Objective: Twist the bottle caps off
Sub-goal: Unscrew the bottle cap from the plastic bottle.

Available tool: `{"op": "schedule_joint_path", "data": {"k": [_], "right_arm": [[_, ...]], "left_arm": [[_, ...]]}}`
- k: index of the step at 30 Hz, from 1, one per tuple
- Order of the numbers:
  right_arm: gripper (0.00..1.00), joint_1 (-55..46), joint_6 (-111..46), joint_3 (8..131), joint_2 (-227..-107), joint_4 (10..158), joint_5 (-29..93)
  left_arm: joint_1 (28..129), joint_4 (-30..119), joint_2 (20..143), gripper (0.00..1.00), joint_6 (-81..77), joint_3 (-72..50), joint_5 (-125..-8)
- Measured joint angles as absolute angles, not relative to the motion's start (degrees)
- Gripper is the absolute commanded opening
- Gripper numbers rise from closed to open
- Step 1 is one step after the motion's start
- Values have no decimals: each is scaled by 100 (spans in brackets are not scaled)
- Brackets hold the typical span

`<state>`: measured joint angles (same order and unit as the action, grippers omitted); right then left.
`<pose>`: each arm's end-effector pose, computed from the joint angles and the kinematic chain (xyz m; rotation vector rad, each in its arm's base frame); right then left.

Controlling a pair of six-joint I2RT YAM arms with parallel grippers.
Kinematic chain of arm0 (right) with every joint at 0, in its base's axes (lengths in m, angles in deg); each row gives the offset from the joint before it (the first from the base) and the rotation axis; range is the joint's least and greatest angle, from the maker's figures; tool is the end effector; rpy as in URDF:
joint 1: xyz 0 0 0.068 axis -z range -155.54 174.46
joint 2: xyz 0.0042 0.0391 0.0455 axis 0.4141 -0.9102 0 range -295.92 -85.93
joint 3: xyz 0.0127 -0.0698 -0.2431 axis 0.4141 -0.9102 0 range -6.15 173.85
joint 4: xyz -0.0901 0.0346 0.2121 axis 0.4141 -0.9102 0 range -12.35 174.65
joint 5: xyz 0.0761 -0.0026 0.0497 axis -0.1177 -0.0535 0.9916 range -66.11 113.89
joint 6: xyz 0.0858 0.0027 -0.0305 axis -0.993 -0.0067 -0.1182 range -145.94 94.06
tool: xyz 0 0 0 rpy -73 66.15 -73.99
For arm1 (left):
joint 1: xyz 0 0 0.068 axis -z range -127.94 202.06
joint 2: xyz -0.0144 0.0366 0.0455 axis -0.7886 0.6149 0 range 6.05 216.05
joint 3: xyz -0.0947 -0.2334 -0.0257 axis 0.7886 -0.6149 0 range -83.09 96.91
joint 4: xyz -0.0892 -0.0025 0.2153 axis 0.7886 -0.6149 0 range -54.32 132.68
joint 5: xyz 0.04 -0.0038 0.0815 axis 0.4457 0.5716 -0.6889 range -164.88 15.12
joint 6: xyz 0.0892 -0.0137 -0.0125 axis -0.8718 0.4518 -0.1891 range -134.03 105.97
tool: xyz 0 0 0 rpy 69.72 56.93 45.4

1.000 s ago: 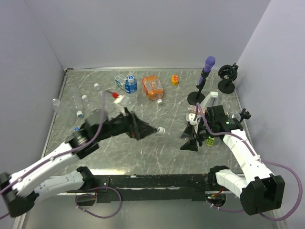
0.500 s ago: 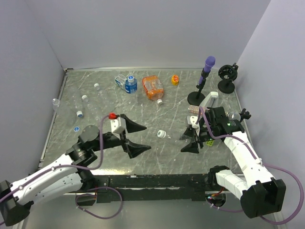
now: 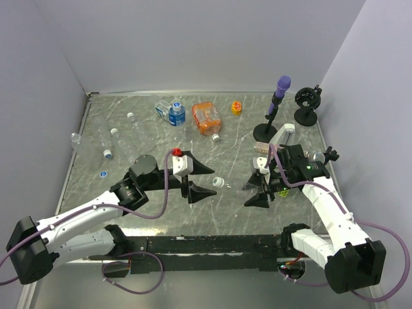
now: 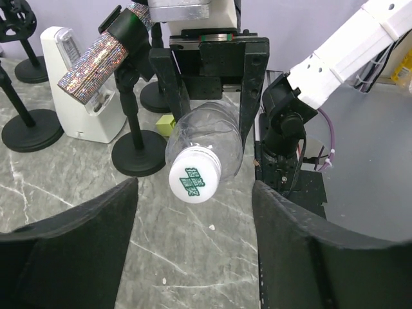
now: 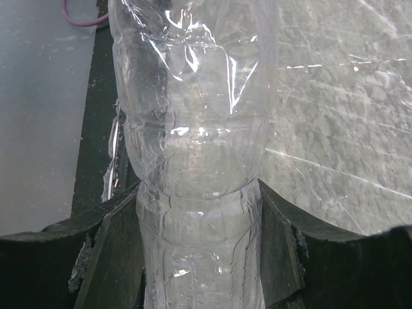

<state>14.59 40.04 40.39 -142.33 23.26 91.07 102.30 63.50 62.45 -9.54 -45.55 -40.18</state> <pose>0.1257 0.0982 0.2387 -1.4741 1.5167 1.0689 0.1231 -0.2207 0.3087 1.0946 1.2686 -1.2006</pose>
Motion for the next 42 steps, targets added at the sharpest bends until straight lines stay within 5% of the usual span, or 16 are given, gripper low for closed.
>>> {"op": "schedule_joint_path", "data": {"k": [10, 12, 14, 22, 35, 37, 38, 40, 42], "right_arm": [[23, 1459, 4001, 4039, -14246, 2326, 9105], [23, 1459, 4006, 4039, -14250, 2328, 9109], [23, 1455, 4012, 4039, -14250, 2317, 9101], [23, 1466, 3918, 4039, -14279, 2245, 8994], [23, 1448, 3848, 4028, -14309, 2370, 8998], [23, 1448, 3848, 4028, -14311, 2381, 8998], [23, 1448, 3848, 4028, -14311, 2387, 8998], [23, 1448, 3846, 4028, -14311, 2396, 8998], [23, 1448, 3848, 4028, -14311, 2403, 8996]], "left_arm": [[10238, 6494, 6409, 43, -937, -4549, -3876], [10240, 6538, 6426, 27, -889, -4549, -3858], [10236, 6597, 6461, 1, -781, -4549, -3850], [10216, 6604, 6780, 1, 322, -4240, -4009], [10610, 5115, 5784, 1, 3743, -4138, -6099], [10704, 4925, 5790, 2, 3935, -4035, -6280], [10756, 4781, 5860, 11, 3992, -3945, -6335], [10804, 4608, 5987, 45, 3981, -3832, -6383], [10820, 4400, 6022, 69, 3771, -3786, -6387]]}}
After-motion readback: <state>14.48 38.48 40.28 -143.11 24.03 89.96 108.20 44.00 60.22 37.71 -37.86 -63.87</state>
